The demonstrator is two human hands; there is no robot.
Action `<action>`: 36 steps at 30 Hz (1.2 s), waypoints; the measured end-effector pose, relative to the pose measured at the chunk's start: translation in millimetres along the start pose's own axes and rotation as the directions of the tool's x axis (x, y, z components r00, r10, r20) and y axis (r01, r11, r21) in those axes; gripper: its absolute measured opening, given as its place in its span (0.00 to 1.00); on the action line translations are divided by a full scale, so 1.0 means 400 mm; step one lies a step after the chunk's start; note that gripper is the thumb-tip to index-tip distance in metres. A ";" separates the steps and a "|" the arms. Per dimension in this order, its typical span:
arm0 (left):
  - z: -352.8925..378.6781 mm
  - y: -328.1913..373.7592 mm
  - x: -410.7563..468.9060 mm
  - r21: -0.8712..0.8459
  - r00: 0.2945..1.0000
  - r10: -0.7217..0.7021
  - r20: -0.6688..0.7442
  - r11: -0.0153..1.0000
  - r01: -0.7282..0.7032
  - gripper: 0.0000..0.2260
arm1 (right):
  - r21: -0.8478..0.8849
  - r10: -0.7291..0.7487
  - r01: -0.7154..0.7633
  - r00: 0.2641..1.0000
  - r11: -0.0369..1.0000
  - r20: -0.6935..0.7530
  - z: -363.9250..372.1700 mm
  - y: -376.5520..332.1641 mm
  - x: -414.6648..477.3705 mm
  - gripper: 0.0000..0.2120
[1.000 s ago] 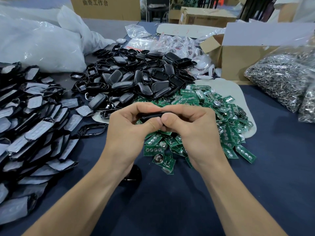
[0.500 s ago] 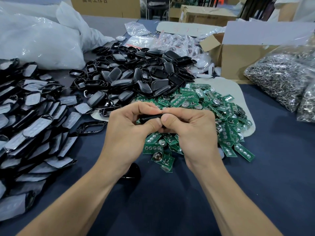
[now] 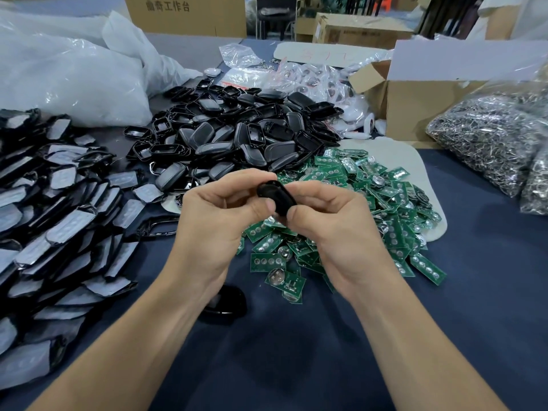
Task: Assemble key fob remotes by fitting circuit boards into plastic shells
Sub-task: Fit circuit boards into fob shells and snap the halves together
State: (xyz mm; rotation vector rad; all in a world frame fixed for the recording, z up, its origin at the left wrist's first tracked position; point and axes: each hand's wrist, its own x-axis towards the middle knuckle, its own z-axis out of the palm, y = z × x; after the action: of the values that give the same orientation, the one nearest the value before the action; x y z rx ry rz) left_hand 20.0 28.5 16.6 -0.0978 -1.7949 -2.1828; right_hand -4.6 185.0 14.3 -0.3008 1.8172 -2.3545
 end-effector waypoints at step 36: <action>0.010 0.016 -0.019 0.342 0.975 0.187 0.119 0.914 -0.217 0.21 | 0.078 0.084 -0.097 0.984 0.992 0.155 0.015 0.001 -0.011 0.16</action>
State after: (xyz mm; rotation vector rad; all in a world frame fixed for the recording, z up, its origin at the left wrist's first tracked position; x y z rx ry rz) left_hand 28.3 32.8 21.8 -0.2839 -2.0910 -1.7096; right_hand 1.1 180.3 15.2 -0.3672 1.6232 -2.2733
